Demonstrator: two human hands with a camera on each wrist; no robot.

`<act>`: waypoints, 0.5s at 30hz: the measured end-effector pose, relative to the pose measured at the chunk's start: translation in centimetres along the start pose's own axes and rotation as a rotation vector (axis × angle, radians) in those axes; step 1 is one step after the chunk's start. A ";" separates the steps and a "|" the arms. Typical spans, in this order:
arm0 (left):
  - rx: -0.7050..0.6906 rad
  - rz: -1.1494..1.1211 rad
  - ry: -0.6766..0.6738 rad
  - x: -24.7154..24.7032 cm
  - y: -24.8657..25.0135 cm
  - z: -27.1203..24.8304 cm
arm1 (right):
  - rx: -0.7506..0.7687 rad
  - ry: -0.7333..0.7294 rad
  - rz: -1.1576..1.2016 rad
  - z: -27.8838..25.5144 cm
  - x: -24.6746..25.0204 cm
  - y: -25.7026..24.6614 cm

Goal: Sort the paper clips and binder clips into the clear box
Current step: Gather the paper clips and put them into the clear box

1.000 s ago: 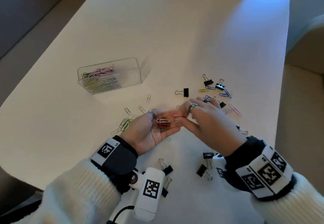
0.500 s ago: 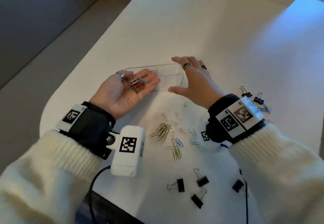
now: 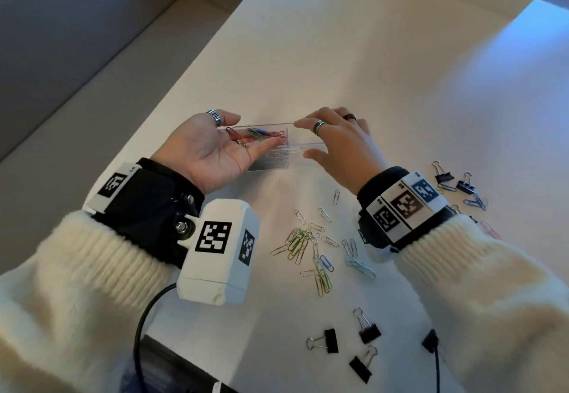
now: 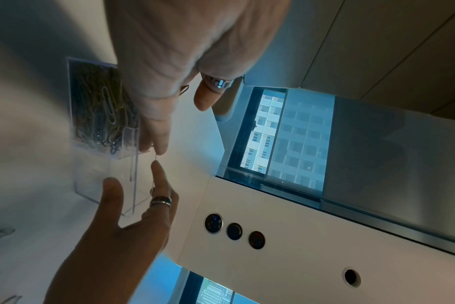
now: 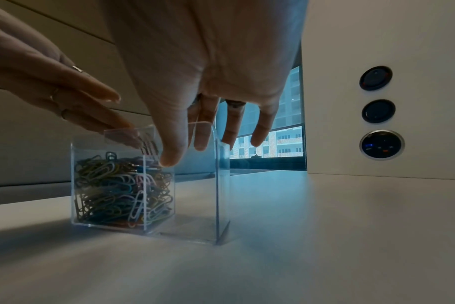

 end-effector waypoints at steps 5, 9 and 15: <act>0.000 0.053 -0.001 0.0 0.3 -0.9 | 0.003 0.002 -0.013 0.1 -0.2 0.1; -0.004 0.129 0.010 0.7 0.8 -1.4 | 0.005 0.015 -0.028 0.1 -0.3 0.0; -0.129 0.410 0.117 1.5 1.3 -1.9 | -0.004 -0.004 -0.018 -0.2 -0.3 -0.1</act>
Point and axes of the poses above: each hand's wrist, its own z-axis towards the middle knuckle, its own x-axis out of the back of the hand, y = z × x, the point moved 4 cm from there along z, towards the middle knuckle, and after that the axes turned 4 degrees about y, right-handed, at the moved point
